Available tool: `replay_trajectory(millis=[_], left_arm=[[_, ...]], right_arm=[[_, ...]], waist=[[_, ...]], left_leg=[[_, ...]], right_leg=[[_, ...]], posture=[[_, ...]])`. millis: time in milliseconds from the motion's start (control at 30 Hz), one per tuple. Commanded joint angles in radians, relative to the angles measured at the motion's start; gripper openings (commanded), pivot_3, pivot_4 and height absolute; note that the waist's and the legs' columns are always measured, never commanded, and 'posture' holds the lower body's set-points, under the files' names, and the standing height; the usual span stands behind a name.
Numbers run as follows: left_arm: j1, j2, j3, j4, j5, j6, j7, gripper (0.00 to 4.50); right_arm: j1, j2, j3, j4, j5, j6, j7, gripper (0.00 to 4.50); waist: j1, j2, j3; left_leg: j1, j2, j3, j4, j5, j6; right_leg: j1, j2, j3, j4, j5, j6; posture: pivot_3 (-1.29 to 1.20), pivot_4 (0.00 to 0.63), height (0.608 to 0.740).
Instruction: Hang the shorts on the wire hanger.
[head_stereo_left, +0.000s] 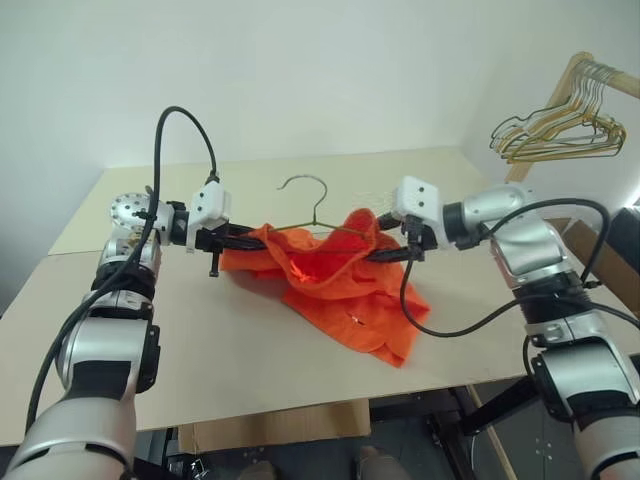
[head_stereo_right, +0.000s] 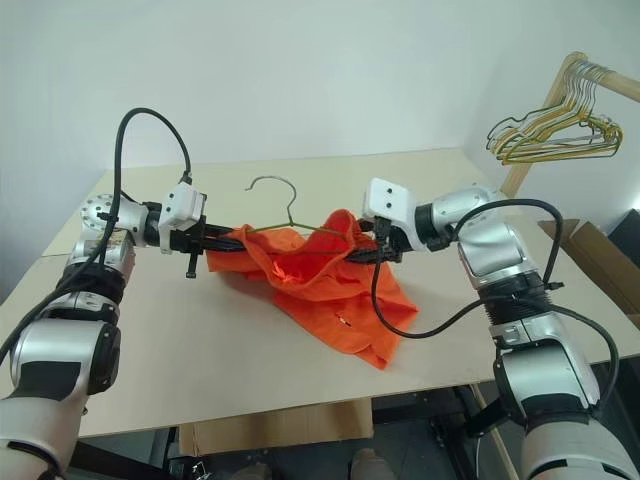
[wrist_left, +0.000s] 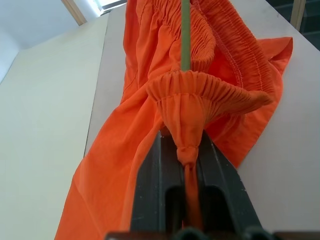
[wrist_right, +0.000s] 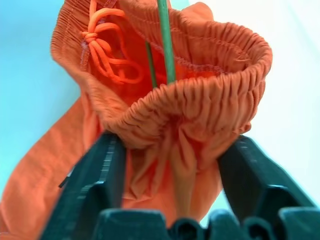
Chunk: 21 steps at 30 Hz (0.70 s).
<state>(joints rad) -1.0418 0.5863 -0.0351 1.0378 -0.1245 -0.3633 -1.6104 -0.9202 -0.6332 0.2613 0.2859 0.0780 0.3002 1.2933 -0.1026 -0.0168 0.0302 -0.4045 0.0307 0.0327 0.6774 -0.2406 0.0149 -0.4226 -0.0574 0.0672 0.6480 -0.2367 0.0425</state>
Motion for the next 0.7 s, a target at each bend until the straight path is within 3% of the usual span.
replay_trajectory(millis=[33,167,333,600,700], left_arm=[[-0.035,0.011,-0.001,-0.021,-0.031,0.002,-0.004,0.0],[-0.038,0.01,-0.002,-0.004,-0.022,0.0,-0.004,0.0],[-0.063,0.003,0.028,0.046,-0.021,0.078,0.013,0.0],[-0.093,0.01,0.069,0.114,-0.012,0.094,0.062,2.32],[-0.102,0.03,0.07,0.137,0.006,0.087,0.056,2.36]], right_arm=[[-0.035,0.003,-0.03,-0.009,0.032,0.025,0.014,1.47],[-0.038,0.006,-0.034,-0.005,0.036,0.023,0.014,0.15],[-0.037,0.005,-0.032,0.001,0.037,0.05,0.01,0.04],[-0.035,0.005,-0.037,-0.007,0.048,0.092,0.009,0.03],[-0.036,0.002,-0.037,0.001,0.054,0.108,0.02,0.03]], waist=[[0.0,0.0,0.0],[-0.001,0.0,0.0],[0.0,0.0,0.0],[-0.001,0.0,0.0],[-0.001,0.0,0.0]], left_leg=[[0.0,0.0,0.0,0.0,0.0,0.0],[0.0,0.0,0.0,0.0,0.0,0.0],[0.0,0.0,0.0,0.0,0.0,0.0],[0.0,0.0,0.0,0.0,0.0,0.0],[0.0,0.0,0.0,0.0,0.0,0.0]], right_leg=[[0.0,0.0,0.0,0.0,0.0,0.0],[0.0,0.0,0.0,0.0,0.0,0.0],[0.0,0.0,0.0,0.0,0.0,0.0],[0.0,0.0,0.0,0.0,0.0,0.0],[0.0,0.0,0.0,0.0,0.0,0.0]], posture=[[-0.06,0.0,0.74],[-0.06,0.0,0.74],[-0.06,0.0,0.74],[-0.06,0.0,0.74],[-0.07,0.0,0.74]])
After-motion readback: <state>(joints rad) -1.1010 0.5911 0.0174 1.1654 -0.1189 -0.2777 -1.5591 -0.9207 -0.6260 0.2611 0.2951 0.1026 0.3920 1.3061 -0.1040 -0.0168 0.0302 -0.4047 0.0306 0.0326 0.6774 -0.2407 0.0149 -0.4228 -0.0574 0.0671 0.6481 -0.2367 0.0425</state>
